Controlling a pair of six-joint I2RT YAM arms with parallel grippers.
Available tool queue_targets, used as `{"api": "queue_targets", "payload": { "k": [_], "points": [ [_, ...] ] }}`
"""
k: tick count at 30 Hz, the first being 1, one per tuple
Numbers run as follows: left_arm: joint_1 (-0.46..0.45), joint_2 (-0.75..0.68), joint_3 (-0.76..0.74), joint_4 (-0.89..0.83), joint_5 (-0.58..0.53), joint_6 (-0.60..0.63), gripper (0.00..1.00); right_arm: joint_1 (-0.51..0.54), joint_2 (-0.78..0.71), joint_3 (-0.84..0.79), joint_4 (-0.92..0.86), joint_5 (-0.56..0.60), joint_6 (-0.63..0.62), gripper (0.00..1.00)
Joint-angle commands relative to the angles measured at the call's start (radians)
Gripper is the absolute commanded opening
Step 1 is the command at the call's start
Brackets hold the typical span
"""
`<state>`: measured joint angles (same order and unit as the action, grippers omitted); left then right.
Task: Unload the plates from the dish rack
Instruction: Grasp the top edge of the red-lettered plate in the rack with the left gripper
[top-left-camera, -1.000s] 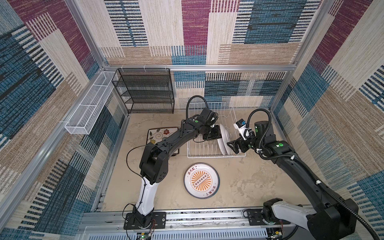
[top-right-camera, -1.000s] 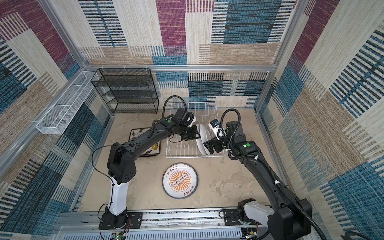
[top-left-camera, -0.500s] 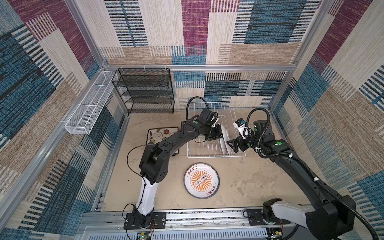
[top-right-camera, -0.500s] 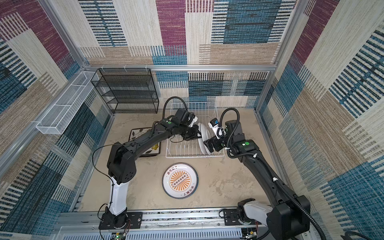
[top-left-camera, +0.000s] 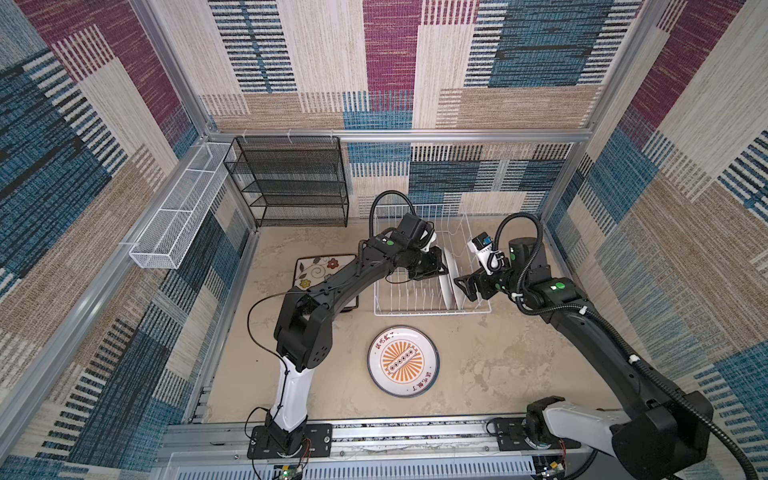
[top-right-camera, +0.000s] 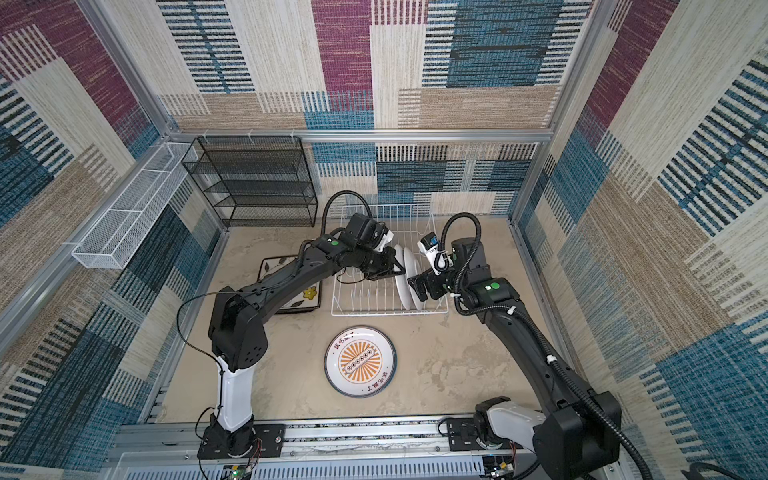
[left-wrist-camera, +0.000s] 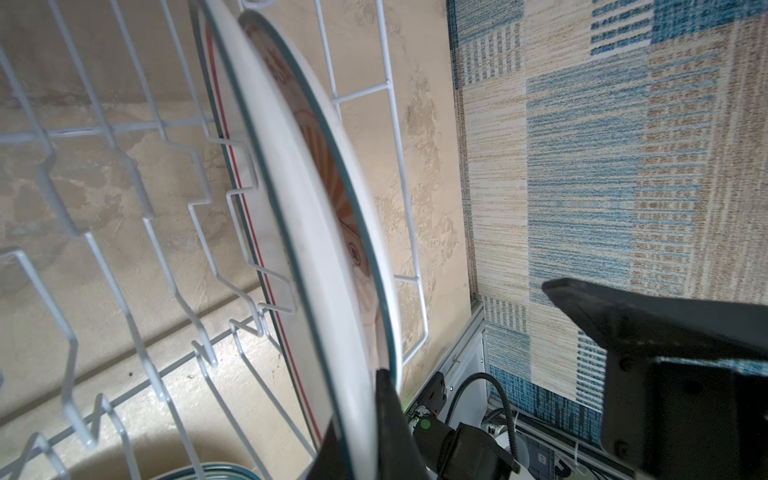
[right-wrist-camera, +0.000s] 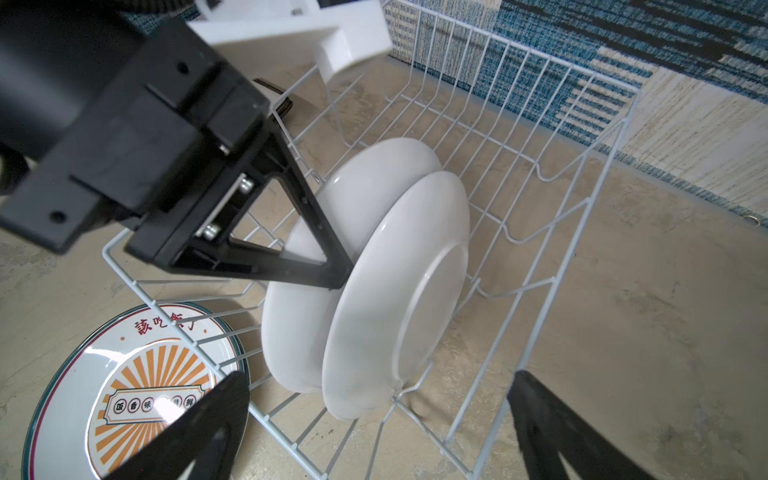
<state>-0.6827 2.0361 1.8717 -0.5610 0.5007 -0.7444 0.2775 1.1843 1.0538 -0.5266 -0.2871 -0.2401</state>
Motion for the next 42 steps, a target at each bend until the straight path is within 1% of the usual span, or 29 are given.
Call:
{"api": "queue_targets", "payload": {
  "k": [1, 21, 33, 42],
  "points": [
    [0.004, -0.023, 0.008, -0.026, -0.008, -0.025, 0.00, 0.000, -0.009, 0.009, 0.026, 0.000, 0.009, 1.00],
    [0.004, -0.112, 0.001, -0.042, -0.033, -0.012, 0.00, -0.001, -0.040, 0.006, 0.037, 0.005, 0.040, 1.00],
    [0.005, -0.171, -0.035, -0.042, -0.060, -0.004, 0.00, 0.000, -0.049, 0.014, 0.053, 0.001, 0.061, 1.00],
    [0.013, -0.220, -0.075, 0.010, -0.051, -0.021, 0.00, -0.001, -0.046, 0.018, 0.059, -0.002, 0.071, 1.00]
  ]
}}
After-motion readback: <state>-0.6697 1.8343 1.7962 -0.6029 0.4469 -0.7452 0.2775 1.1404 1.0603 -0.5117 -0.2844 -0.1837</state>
